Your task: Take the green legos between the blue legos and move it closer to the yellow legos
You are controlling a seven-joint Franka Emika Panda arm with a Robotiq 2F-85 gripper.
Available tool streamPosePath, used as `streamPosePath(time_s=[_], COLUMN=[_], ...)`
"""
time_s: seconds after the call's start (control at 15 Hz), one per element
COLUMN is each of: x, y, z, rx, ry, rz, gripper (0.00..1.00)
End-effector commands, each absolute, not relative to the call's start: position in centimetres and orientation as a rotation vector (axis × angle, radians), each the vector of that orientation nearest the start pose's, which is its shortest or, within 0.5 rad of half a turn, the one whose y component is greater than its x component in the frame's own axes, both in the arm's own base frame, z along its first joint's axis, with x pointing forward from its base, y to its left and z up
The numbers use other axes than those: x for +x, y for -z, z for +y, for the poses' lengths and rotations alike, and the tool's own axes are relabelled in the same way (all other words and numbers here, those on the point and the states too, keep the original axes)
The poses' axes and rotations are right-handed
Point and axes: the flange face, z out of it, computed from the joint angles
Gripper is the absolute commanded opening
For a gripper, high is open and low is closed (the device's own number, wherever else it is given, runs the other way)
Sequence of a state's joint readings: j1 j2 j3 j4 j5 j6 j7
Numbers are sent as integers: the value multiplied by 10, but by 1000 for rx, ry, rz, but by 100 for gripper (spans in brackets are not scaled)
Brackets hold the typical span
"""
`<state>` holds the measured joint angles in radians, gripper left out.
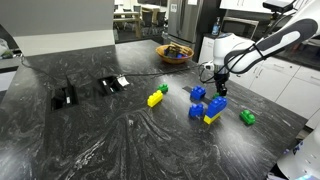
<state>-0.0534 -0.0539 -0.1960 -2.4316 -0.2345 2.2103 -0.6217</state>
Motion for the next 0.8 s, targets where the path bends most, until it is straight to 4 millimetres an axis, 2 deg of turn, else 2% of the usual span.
streamPosePath(time_s=[0.0, 0.13, 0.2, 0.4, 0.73], x=[448, 448, 448, 446, 444], y=[-306, -306, -308, -320, -356], z=[-121, -123, -124, -131, -150], rx=[-3089, -3094, -3098, -3113, -3183], ry=[-343, -342, -335, -274, -149], rz=[-829, -823, -817, -778, -690], gripper=[25, 12, 10, 10, 10])
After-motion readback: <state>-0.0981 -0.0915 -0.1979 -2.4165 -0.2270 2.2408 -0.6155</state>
